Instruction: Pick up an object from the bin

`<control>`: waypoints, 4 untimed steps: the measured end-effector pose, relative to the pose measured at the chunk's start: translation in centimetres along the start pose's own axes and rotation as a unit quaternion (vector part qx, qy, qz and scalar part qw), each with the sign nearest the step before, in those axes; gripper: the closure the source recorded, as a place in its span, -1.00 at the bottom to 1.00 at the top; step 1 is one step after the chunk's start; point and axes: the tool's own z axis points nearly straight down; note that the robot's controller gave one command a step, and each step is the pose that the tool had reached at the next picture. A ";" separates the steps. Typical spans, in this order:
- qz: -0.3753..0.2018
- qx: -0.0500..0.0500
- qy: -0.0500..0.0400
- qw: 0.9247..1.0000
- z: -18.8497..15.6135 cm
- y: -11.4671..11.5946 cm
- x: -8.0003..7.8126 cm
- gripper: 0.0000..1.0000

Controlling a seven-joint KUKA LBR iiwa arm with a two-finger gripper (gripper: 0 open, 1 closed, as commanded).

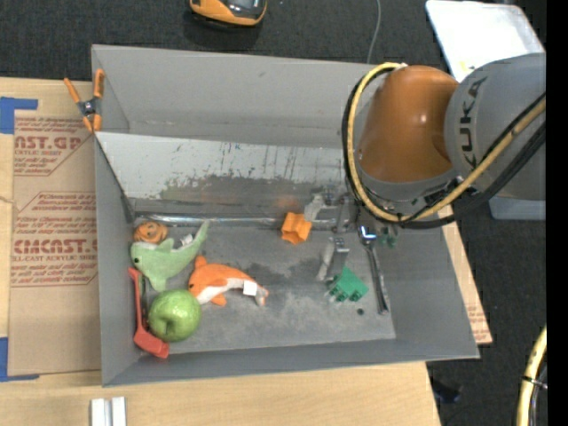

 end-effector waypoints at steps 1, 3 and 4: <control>0.000 0.000 -0.004 1.000 -0.5 0.0 -0.1 -1.00; 0.028 -0.001 -0.009 1.000 10.2 -1.4 1.3 -1.00; 0.112 0.000 -0.005 0.994 11.0 1.0 0.0 -1.00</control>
Offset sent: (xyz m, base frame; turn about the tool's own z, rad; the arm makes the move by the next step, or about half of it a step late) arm -0.0106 0.0072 -0.1121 0.1436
